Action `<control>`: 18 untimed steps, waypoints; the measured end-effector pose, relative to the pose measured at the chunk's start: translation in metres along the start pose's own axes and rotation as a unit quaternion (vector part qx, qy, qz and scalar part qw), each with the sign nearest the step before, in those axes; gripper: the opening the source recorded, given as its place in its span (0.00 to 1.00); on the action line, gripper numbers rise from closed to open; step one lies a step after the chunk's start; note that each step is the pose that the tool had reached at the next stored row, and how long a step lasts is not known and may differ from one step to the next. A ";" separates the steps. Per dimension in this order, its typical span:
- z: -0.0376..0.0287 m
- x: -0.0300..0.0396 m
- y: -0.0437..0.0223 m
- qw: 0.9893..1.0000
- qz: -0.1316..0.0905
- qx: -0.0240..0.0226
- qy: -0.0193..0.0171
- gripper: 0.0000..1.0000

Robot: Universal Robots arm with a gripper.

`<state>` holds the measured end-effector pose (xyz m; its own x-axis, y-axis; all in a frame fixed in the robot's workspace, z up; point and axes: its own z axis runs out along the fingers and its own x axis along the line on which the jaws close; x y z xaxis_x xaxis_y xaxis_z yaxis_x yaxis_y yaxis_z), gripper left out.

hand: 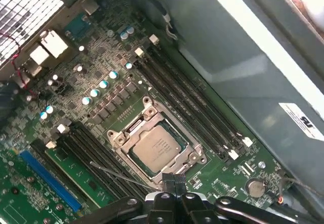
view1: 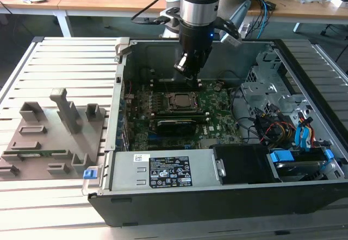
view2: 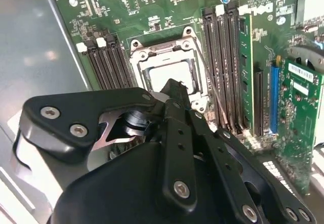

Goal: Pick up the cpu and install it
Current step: 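Install the first cpu locking lever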

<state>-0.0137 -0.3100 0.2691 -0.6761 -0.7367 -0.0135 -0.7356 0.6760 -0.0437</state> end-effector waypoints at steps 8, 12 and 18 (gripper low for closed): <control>0.0000 0.0000 0.0000 0.998 -0.070 -0.001 -0.003 0.11; 0.0000 0.0000 0.0000 0.995 -0.096 -0.001 -0.004 0.11; 0.0000 0.0000 0.0000 0.988 -0.152 -0.002 -0.007 0.11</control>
<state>-0.0137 -0.3100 0.2692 -0.4239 -0.9056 -0.0135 -0.9046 0.4241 -0.0437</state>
